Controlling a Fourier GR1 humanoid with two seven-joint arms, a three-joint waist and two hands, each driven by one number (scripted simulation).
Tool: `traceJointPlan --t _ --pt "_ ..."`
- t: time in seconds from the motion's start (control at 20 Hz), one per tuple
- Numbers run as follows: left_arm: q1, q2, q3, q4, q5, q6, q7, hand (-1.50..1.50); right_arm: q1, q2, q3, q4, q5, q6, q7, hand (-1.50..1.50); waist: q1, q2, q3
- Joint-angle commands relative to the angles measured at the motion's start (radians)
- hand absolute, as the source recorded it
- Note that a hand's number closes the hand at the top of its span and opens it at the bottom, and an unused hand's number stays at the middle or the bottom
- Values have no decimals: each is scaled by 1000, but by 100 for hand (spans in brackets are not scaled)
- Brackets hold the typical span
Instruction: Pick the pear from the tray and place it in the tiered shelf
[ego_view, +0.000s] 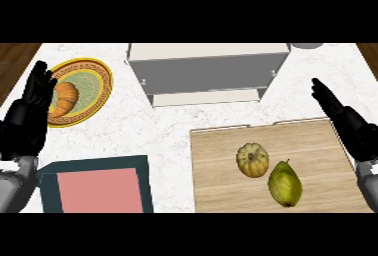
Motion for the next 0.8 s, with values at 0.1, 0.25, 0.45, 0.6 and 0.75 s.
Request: traceJointPlan --t 0.1,0.25,0.45,0.6,0.75 --pt "97 -50 -41 75 42 -31 87 0 -29 -114 -65 -105 98 -97 173 150 -56 -17 -20" --pt "186 -90 -57 148 120 -69 162 0 -19 -245 -128 -163 202 -161 261 150 -102 -25 -28" --pt "235 -108 -54 142 175 -118 165 0 159 -305 -157 -111 281 -215 522 150 -121 -31 -24" --pt "209 -86 -31 146 194 -153 199 0 256 -321 -163 -411 251 -183 687 -150 -93 -27 -20" --pt "225 -97 -16 176 202 -188 160 0 370 -364 -191 -592 192 -88 698 -150 -84 -24 -19"
